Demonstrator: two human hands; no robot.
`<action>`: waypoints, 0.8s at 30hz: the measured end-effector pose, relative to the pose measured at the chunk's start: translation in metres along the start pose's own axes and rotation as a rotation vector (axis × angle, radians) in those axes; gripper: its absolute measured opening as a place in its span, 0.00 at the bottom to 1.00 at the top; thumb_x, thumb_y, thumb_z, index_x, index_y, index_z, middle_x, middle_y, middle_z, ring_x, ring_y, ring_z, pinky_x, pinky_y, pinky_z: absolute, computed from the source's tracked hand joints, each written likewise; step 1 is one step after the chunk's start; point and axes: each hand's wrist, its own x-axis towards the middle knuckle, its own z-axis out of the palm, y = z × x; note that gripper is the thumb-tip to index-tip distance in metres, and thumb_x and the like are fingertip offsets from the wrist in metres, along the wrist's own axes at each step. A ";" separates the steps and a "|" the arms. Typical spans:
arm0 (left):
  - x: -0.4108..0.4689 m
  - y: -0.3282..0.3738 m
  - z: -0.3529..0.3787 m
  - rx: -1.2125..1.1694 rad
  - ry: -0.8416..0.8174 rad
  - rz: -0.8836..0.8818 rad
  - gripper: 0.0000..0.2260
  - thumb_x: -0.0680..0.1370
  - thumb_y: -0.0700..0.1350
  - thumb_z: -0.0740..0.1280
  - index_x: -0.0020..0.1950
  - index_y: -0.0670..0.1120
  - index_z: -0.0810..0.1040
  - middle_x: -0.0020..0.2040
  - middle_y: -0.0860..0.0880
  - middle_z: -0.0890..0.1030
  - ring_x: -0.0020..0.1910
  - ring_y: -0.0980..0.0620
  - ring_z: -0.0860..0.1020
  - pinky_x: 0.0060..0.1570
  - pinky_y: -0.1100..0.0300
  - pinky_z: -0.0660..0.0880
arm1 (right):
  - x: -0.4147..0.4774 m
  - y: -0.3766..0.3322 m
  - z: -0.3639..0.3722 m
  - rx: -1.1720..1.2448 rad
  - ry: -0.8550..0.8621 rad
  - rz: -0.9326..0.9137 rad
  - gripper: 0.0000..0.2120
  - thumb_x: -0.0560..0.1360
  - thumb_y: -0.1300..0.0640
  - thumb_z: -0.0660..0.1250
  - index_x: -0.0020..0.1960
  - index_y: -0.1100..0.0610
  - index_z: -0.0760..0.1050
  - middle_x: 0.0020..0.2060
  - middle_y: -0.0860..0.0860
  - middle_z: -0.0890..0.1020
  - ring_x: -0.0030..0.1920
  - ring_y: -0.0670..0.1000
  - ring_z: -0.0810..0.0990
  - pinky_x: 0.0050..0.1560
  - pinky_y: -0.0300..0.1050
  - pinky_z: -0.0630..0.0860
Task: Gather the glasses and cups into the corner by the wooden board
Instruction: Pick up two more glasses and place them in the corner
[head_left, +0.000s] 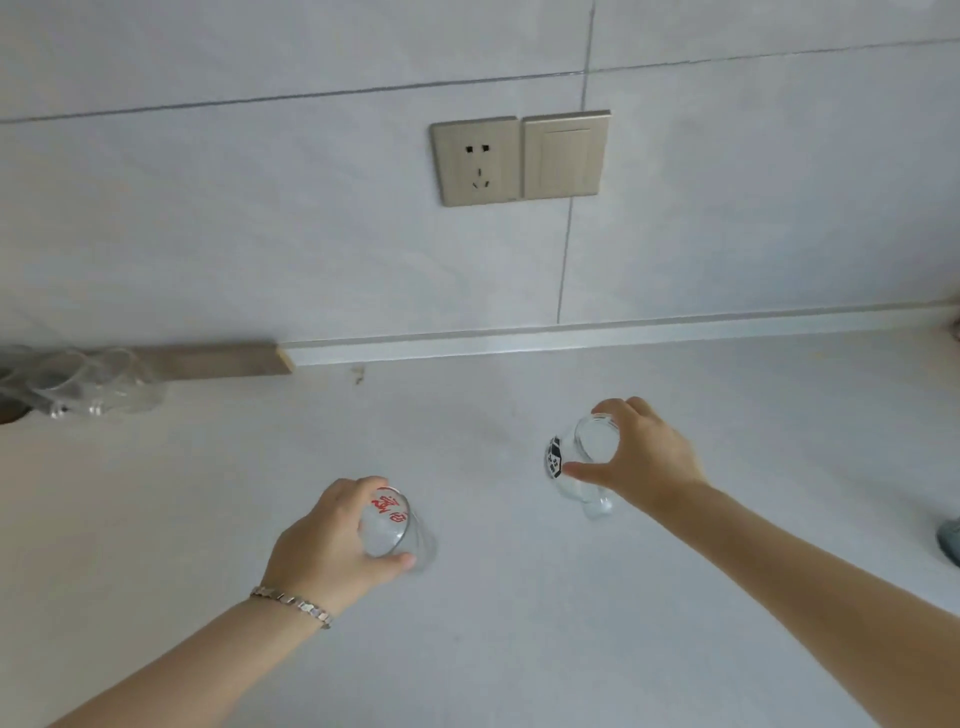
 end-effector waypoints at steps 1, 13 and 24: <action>-0.002 -0.019 -0.010 0.012 0.011 -0.018 0.35 0.58 0.60 0.69 0.64 0.56 0.69 0.58 0.58 0.73 0.49 0.55 0.78 0.47 0.61 0.72 | -0.001 -0.027 0.010 0.010 -0.018 -0.030 0.33 0.63 0.39 0.74 0.63 0.48 0.69 0.56 0.46 0.74 0.54 0.51 0.79 0.46 0.41 0.70; 0.029 -0.280 -0.136 0.052 0.056 -0.111 0.32 0.66 0.56 0.72 0.67 0.57 0.65 0.64 0.58 0.70 0.57 0.55 0.77 0.52 0.62 0.73 | 0.010 -0.307 0.173 -0.031 -0.134 -0.123 0.32 0.63 0.39 0.74 0.62 0.50 0.69 0.56 0.47 0.74 0.53 0.50 0.79 0.48 0.42 0.72; 0.073 -0.434 -0.212 0.010 0.122 -0.153 0.32 0.67 0.55 0.72 0.68 0.55 0.65 0.65 0.56 0.70 0.59 0.52 0.76 0.54 0.58 0.75 | 0.113 -0.485 0.277 0.008 -0.082 0.010 0.32 0.64 0.44 0.76 0.63 0.56 0.70 0.61 0.55 0.74 0.59 0.56 0.77 0.48 0.44 0.71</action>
